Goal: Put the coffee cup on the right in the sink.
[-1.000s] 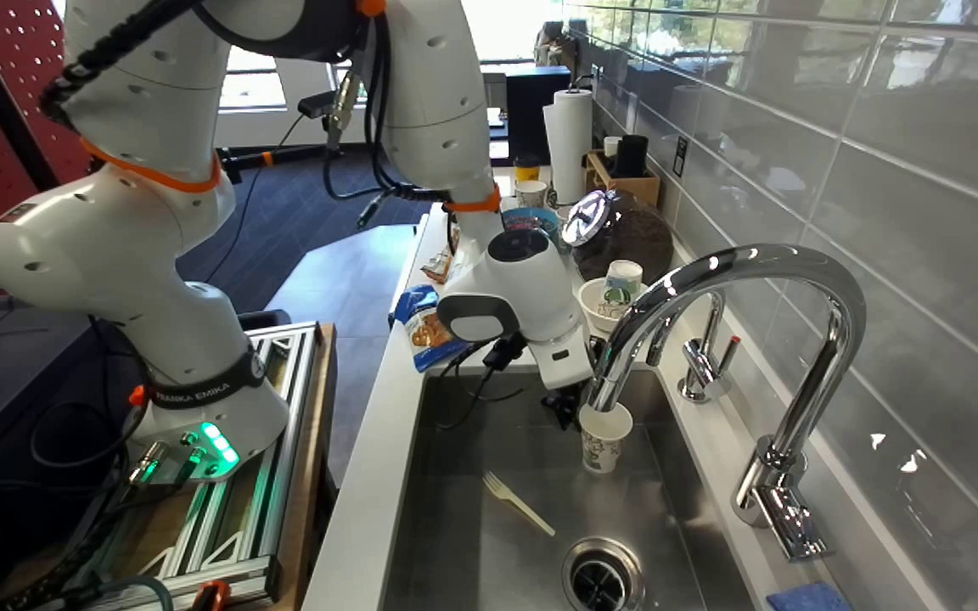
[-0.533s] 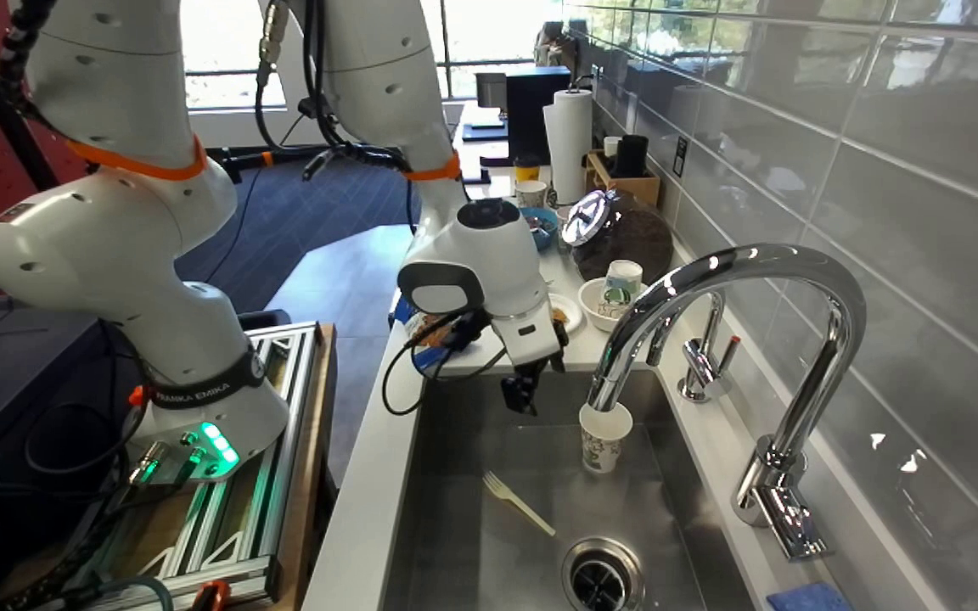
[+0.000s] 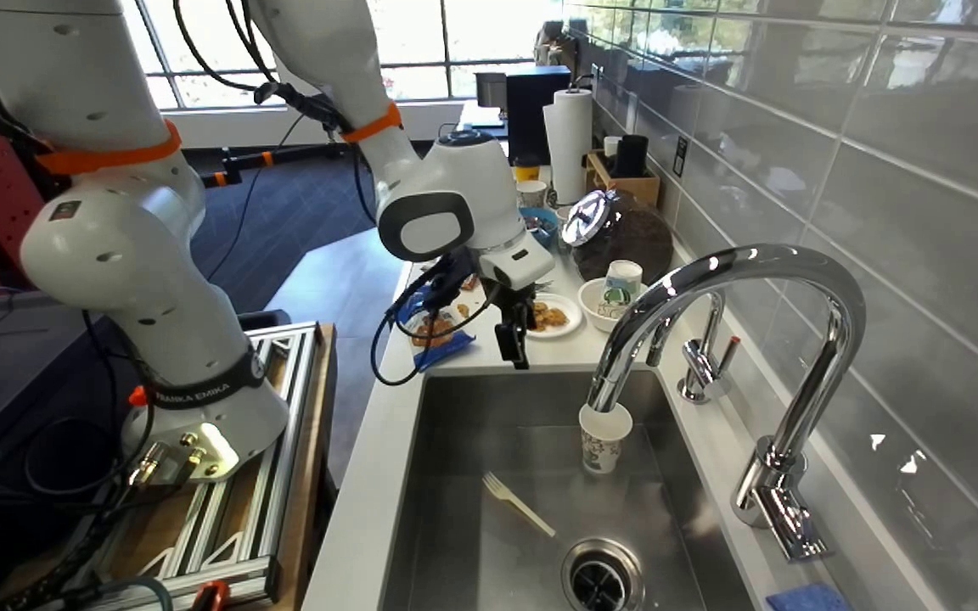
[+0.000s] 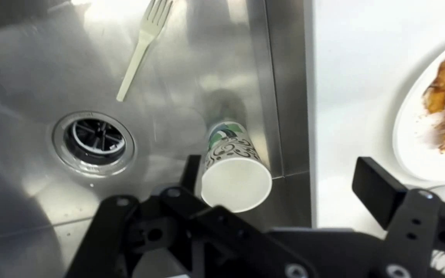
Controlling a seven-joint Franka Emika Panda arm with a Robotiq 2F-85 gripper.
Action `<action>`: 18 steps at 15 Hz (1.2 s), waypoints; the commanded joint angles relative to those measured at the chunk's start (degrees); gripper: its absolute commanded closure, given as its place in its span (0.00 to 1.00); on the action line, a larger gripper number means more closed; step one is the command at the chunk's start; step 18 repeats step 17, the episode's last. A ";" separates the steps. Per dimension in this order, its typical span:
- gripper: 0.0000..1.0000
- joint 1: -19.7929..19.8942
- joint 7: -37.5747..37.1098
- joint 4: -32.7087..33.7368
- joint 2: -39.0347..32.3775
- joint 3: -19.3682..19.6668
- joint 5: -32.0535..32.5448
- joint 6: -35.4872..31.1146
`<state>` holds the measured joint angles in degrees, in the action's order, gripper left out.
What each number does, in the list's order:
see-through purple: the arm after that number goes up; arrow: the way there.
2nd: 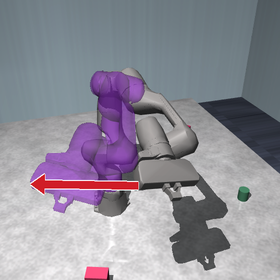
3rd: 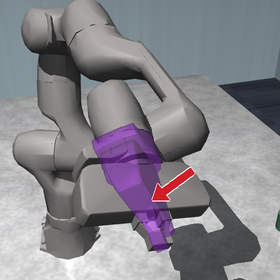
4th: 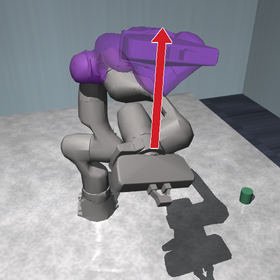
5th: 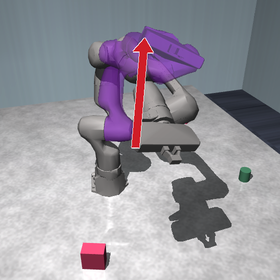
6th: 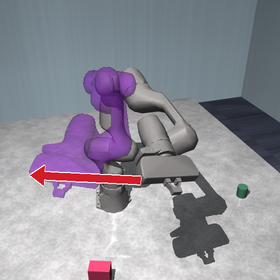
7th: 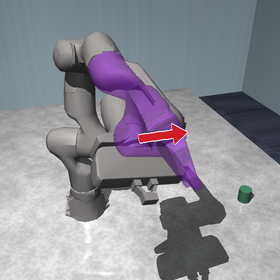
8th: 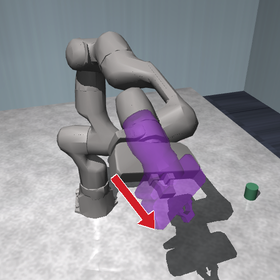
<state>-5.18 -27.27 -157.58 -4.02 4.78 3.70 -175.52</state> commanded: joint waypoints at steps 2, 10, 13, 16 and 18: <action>0.00 -13.03 -11.27 4.25 4.61 8.19 20.65 11.09; 0.00 -17.81 -46.40 15.09 8.50 -14.30 43.39 34.84; 0.00 -16.12 -44.29 15.41 8.06 -16.85 42.57 34.12; 0.00 -15.36 -44.94 15.46 8.33 -17.04 42.57 34.24; 0.00 -15.07 -44.94 15.46 8.32 -16.95 42.57 34.25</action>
